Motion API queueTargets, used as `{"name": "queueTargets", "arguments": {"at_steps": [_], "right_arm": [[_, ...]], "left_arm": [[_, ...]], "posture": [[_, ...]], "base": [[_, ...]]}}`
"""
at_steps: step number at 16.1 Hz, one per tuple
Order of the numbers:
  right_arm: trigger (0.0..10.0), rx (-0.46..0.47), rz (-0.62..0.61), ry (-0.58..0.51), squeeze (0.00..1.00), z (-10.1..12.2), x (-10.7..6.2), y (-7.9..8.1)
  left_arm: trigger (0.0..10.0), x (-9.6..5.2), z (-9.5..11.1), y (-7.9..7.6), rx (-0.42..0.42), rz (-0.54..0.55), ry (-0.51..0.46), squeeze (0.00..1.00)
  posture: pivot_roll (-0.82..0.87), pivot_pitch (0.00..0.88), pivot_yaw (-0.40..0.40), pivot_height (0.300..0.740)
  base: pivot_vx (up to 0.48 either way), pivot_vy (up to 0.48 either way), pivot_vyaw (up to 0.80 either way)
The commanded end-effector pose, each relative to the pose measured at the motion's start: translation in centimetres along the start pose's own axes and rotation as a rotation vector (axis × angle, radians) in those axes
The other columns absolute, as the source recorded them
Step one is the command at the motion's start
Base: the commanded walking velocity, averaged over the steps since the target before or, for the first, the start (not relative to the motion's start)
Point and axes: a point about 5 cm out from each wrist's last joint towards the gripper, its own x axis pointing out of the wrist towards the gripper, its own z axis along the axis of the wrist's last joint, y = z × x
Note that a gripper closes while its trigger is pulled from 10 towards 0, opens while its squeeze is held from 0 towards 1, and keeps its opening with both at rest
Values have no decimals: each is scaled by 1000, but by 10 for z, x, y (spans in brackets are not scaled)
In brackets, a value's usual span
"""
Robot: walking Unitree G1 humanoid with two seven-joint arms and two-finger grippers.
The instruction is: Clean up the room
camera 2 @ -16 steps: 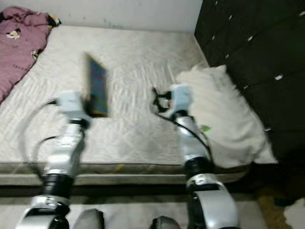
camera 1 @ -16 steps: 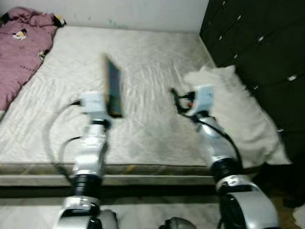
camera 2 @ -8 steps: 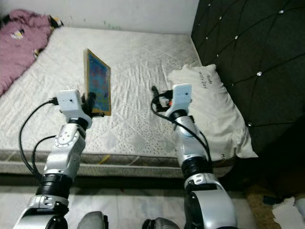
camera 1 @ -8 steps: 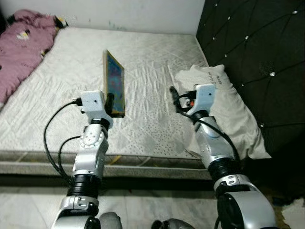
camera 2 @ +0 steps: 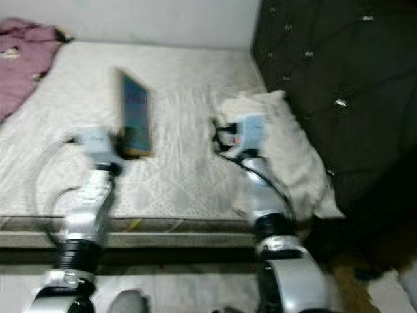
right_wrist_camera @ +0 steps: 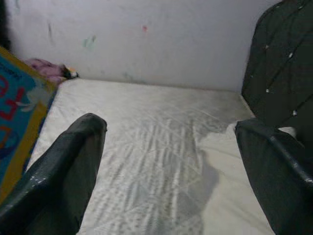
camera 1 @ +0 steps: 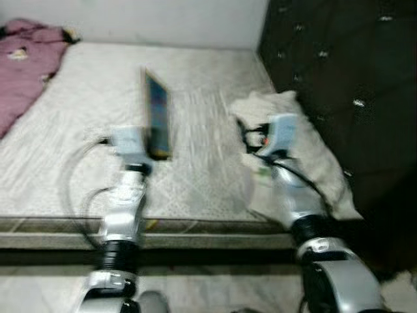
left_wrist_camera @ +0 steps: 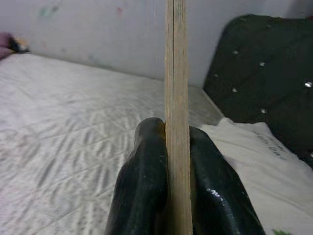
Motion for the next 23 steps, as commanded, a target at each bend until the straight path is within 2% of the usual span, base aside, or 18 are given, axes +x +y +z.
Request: {"name": "queueTargets", "arguments": {"at_steps": [1, 9, 12, 23], "right_arm": [[10000, 12, 23, -10, 0, 2, 3, 10], [10000, 15, 21, -7, 0, 1, 3, 11], [10000, 16, 18, -7, 0, 2, 3, 10], [10000, 18, 15, -8, 0, 3, 4, 10]], "left_arm": [[10000, 4, 16, 8, 20, 18, -61, 0], [10000, 4, 12, 9, 13, 45, -35, 0], [10000, 4, 15, 6, 19, 18, -63, 0], [10000, 5, 15, 8, 3, 32, -47, 0]], "posture": [[37, 0, -61, 740], [36, 0, -60, 740], [34, 0, -59, 740], [34, 0, -57, 740]], "base": [[322, 0, 0], [40, 0, 0], [0, 0, 0], [283, 0, 0]]}}
